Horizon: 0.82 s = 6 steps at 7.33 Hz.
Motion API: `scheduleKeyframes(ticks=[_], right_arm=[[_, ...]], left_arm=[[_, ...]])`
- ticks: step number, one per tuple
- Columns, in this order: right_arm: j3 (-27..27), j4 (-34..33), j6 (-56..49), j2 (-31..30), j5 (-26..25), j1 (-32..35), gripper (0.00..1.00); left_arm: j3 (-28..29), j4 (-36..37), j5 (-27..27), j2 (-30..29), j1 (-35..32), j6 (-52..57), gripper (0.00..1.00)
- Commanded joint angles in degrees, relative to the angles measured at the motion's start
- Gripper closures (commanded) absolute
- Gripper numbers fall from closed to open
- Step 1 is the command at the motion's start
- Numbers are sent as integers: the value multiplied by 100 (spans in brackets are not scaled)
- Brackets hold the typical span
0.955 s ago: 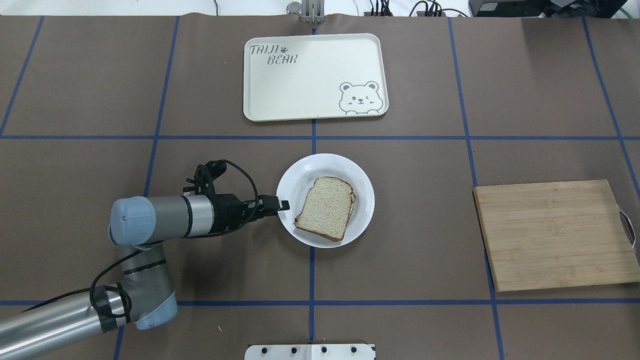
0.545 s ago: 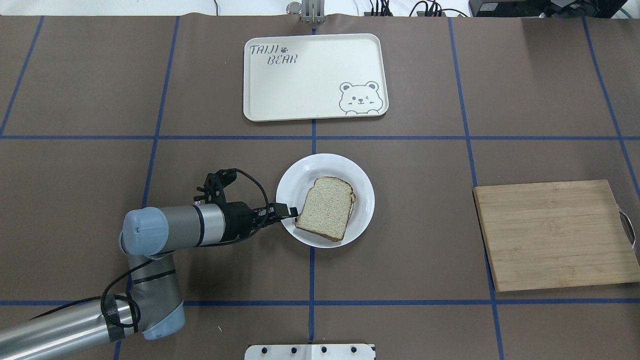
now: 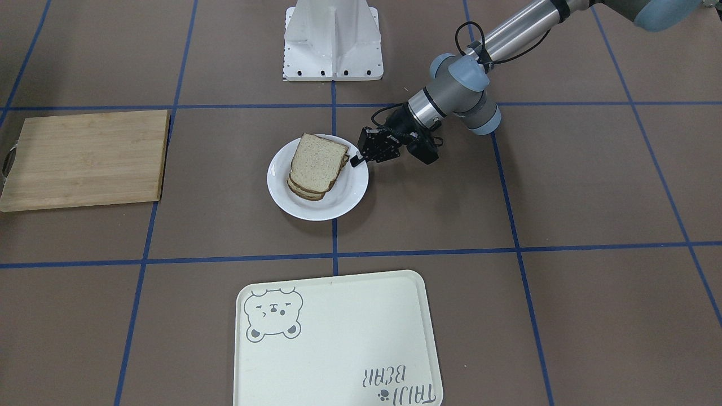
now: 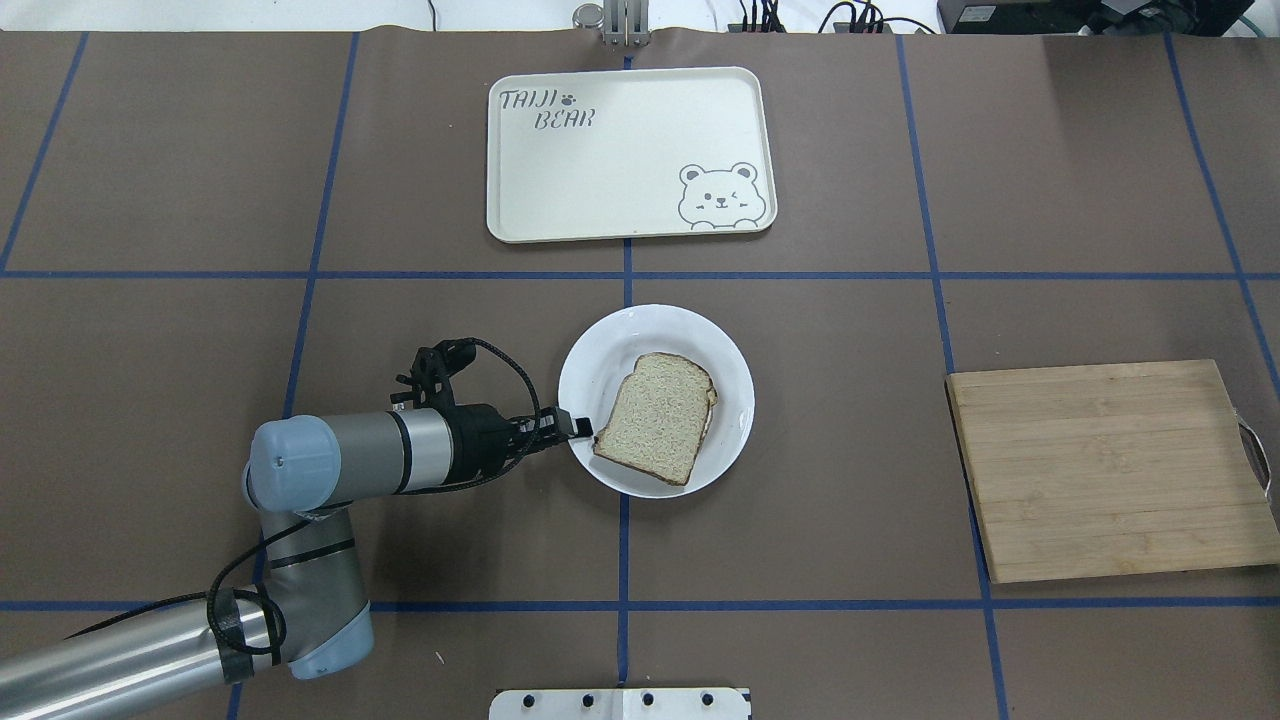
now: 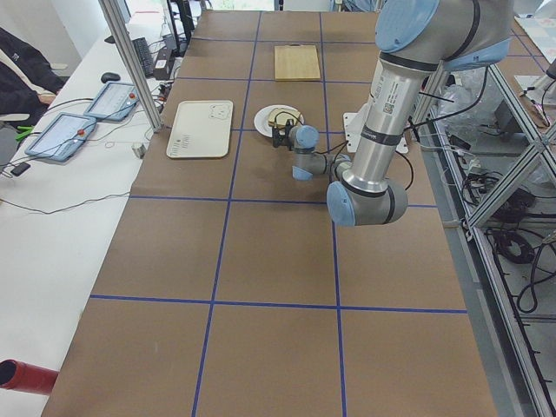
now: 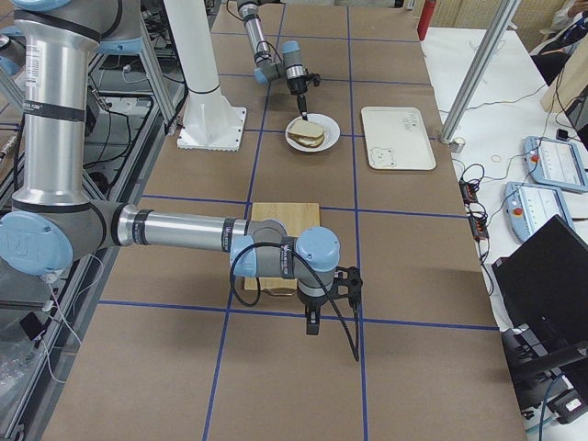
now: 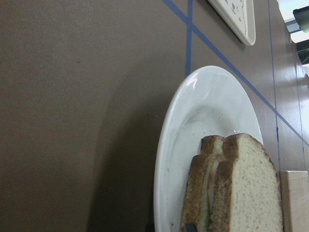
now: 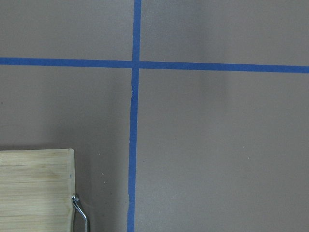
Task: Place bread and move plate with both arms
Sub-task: 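Grip the plate rim with the left gripper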
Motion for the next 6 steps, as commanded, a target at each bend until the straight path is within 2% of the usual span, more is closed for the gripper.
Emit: scheduleKeyframes(ticks=[1, 3, 6], right_arm=[[-3, 0, 3, -5, 0, 0, 0], [-21, 0, 3, 4, 0, 0, 0], [-29, 0, 3, 4, 0, 0, 0]], left_arm=[[-7, -181, -1, -7, 0, -27, 100], [-42, -383, -1, -7, -9, -79, 100], [-68, -666, 77, -138, -61, -1097, 100]])
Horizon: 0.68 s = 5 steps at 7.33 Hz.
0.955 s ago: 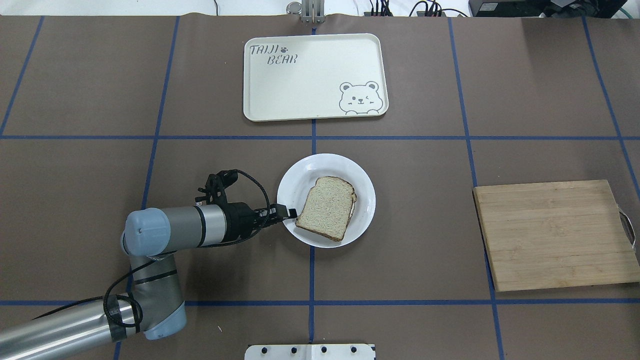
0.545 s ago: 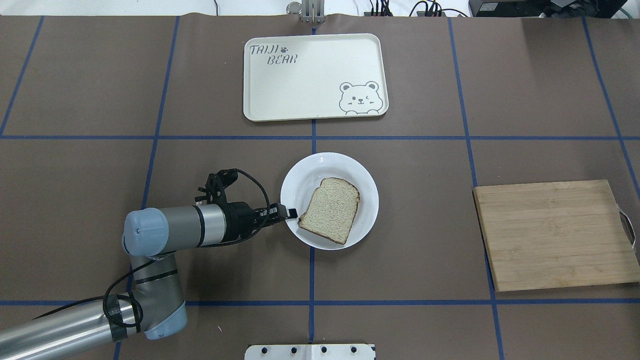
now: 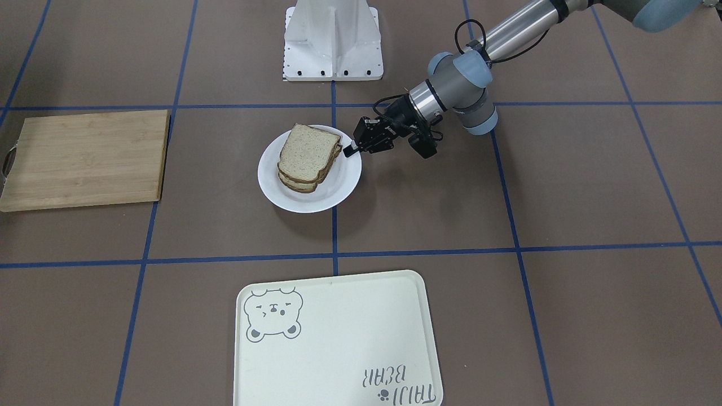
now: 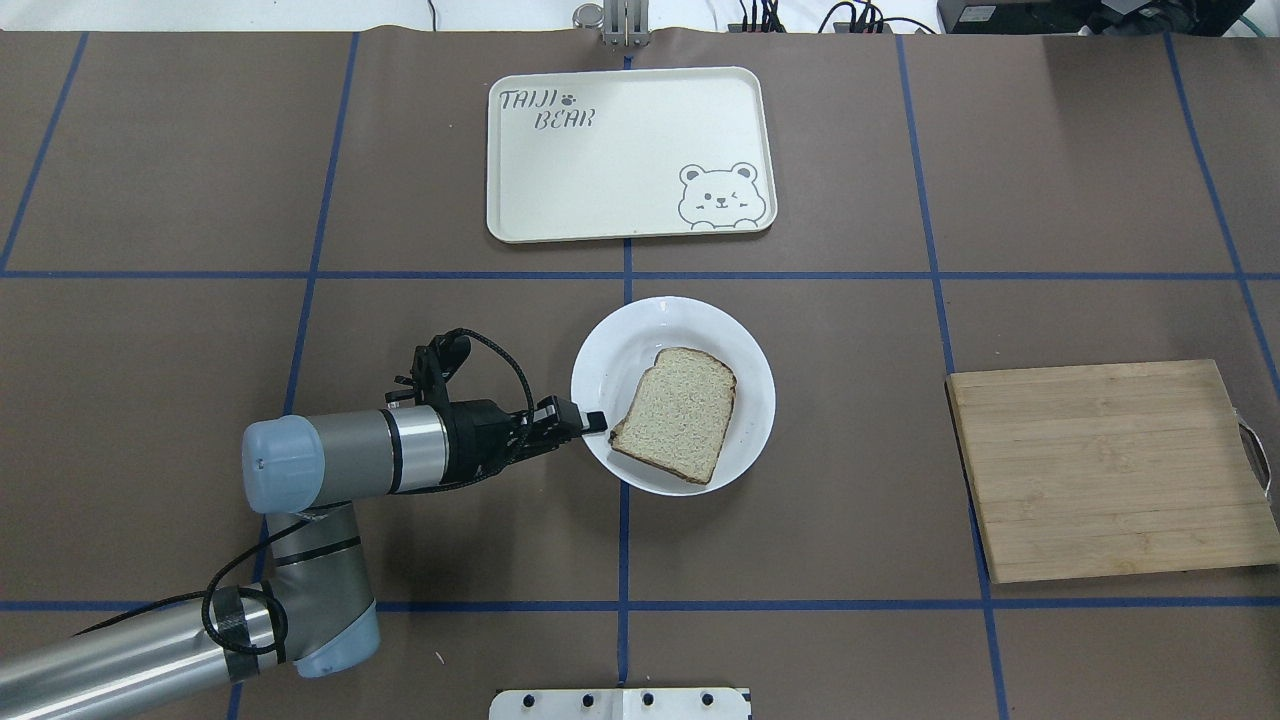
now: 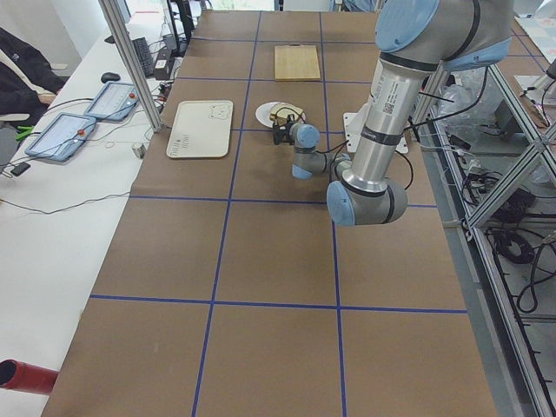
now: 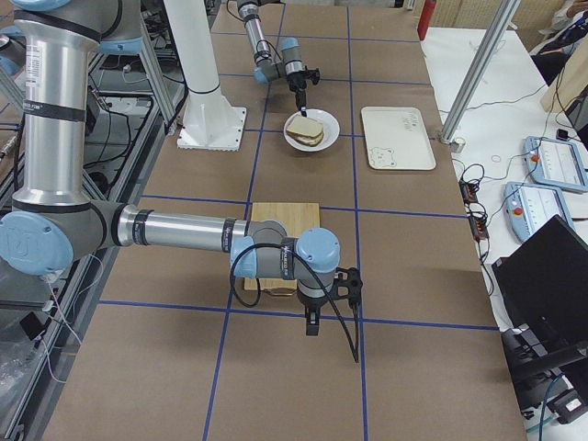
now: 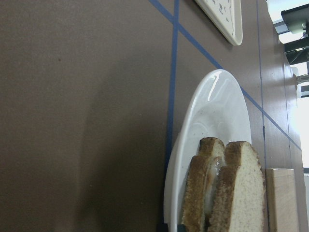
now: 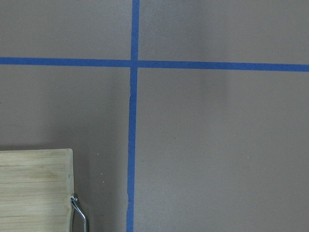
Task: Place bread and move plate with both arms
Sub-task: 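Slide the plate with the left gripper onto the bear tray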
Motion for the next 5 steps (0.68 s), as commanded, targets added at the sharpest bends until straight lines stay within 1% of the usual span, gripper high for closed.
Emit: scheduleKeyframes(ticks=[1, 2, 3, 4, 5], right_arm=[[-2, 0, 0, -8, 0, 0, 0], [-2, 0, 0, -9, 0, 0, 0], [-2, 0, 0, -9, 9, 0, 0], [-2, 0, 0, -9, 9, 0, 0], [-2, 0, 9, 0, 9, 0, 0]], left_arm=[[-8, -8, 228, -164, -172, -649, 100], [19, 88, 290, -226, -382, -861, 100], [28, 332, 378, -287, -628, -1168, 100], [54, 961, 553, -575, -848, -1449, 100], [237, 1446, 842, -935, -972, -1713, 100]])
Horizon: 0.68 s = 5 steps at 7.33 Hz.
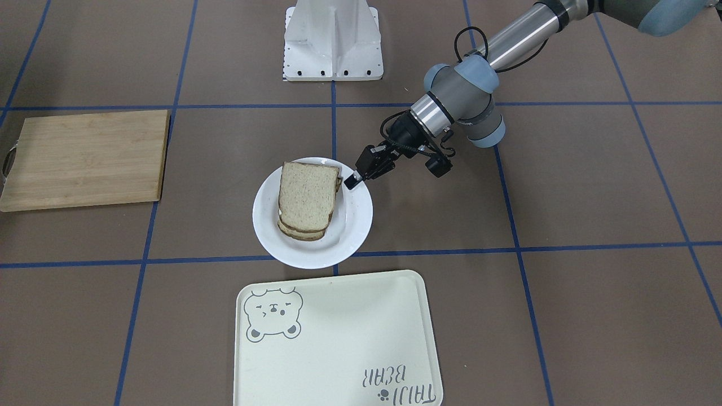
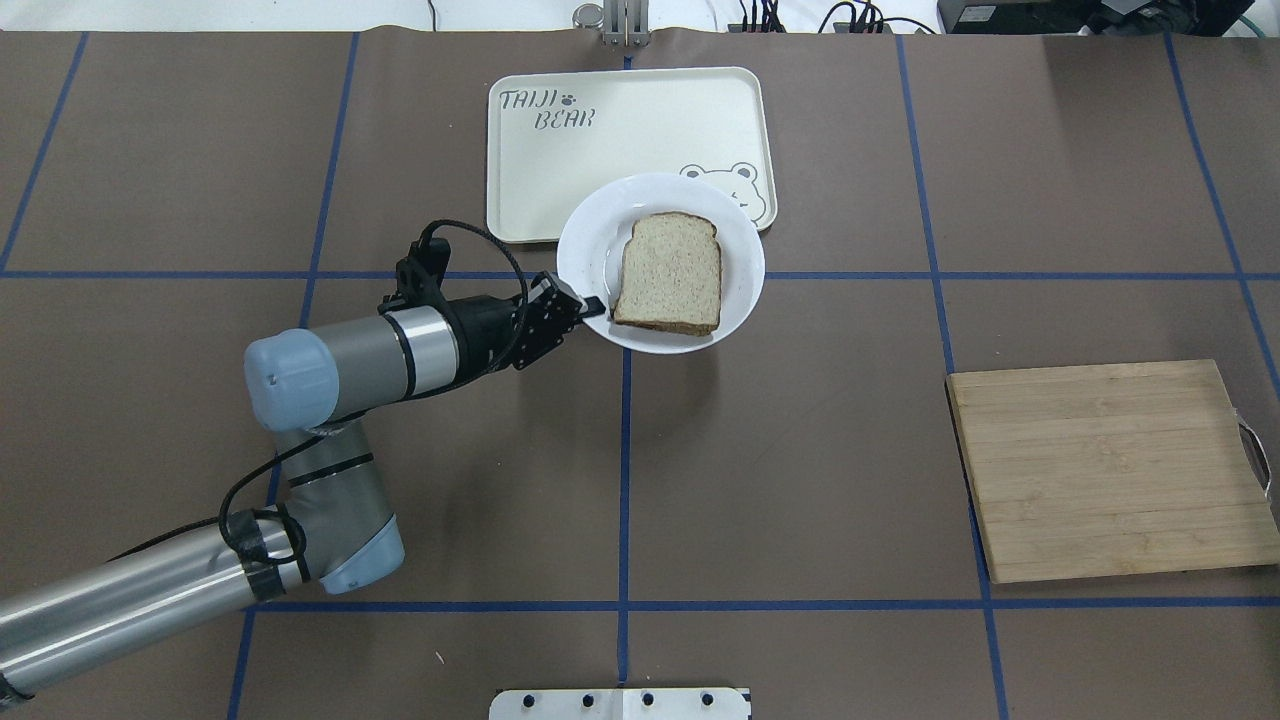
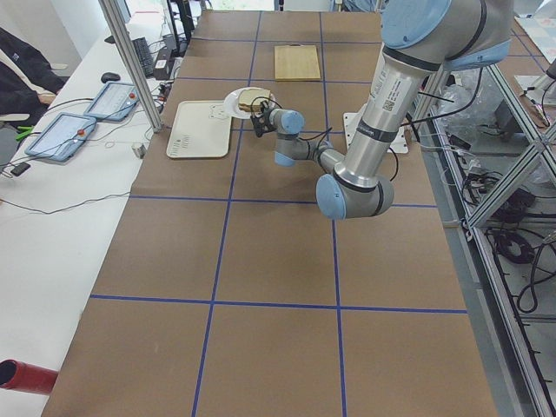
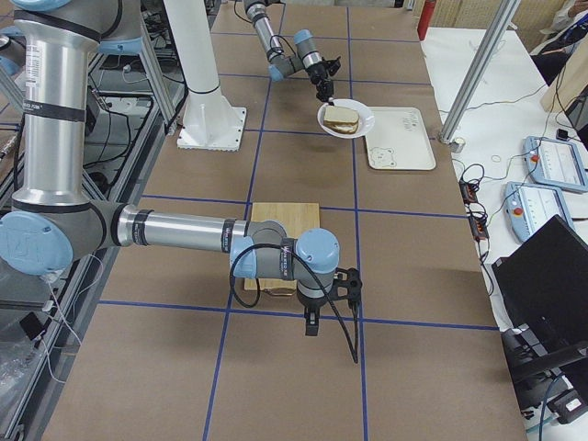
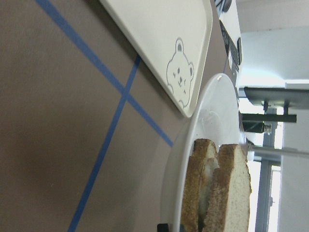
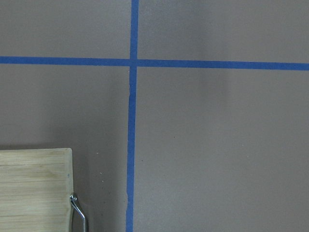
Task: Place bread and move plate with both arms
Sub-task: 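Slide the plate with the left gripper onto the bear tray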
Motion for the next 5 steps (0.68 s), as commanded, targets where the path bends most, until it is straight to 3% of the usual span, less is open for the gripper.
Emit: scheduleKeyframes(ticks=[1, 5], right_arm=[[0, 0, 15, 7, 1, 0, 0], [0, 0, 24, 42, -8, 0, 0]], left_arm=[[716, 718, 597, -782, -295, -581, 100], [2495, 886, 926, -1725, -586, -610, 100]])
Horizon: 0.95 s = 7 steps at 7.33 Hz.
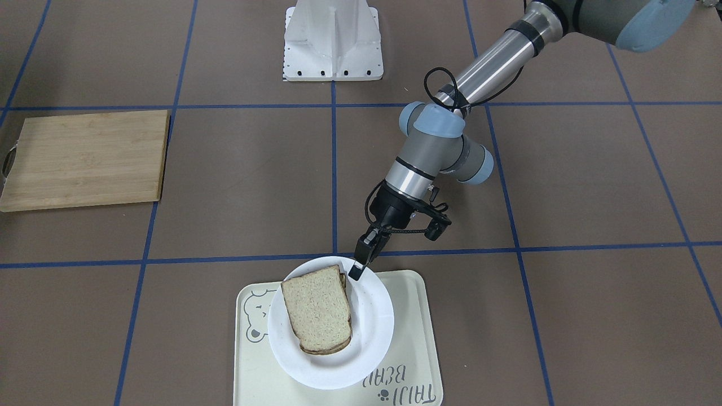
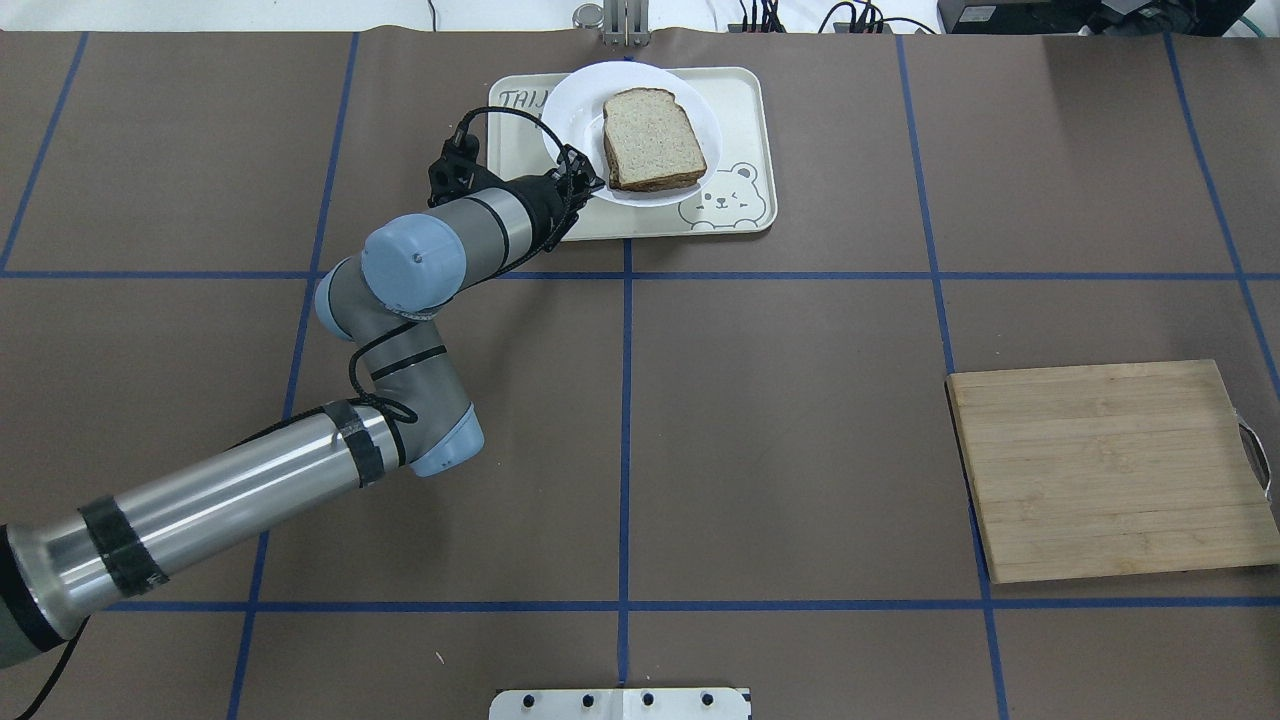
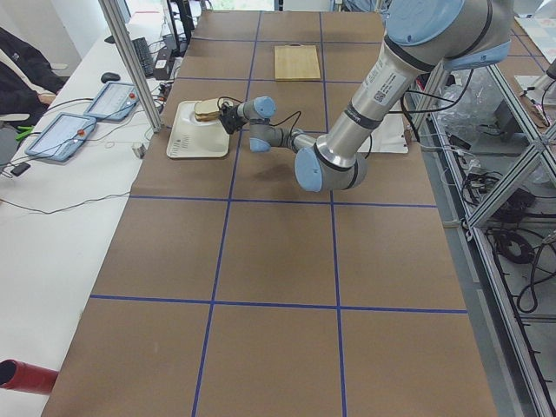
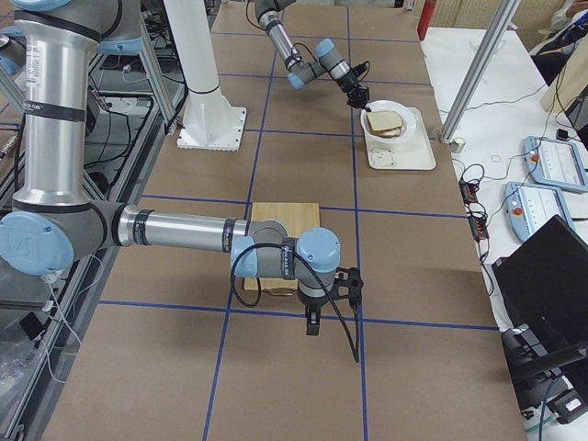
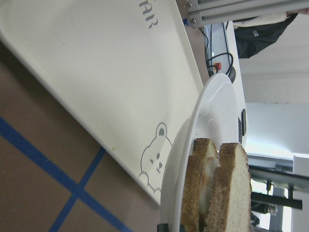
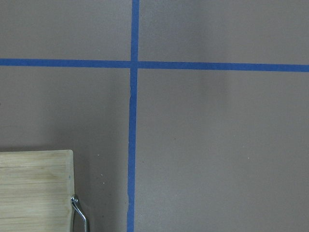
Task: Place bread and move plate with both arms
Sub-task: 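Slide the plate with the left gripper onto the bear tray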
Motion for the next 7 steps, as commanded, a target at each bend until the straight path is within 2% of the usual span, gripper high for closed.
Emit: scheduleKeyframes(ticks=[1, 3, 4, 5, 6, 7], right_arm=[[-2, 0, 9, 13, 0, 0, 0], [-2, 0, 1, 5, 0, 0, 0], [6, 9, -17, -4, 0, 0, 0], [15, 9, -17, -22, 0, 0, 0], [6, 17, -26, -39, 0, 0, 0], [15, 18, -34, -48, 8, 0, 0]], left_arm=[[619, 17, 77, -316, -52, -11, 100], [726, 17, 68, -325, -43, 146, 100], [726, 17, 51, -325, -43, 434, 60], [674, 35, 51, -325, -43, 524, 34], [604, 96, 51, -299, -43, 630, 1], [264, 96, 33, -107, -43, 900, 1]])
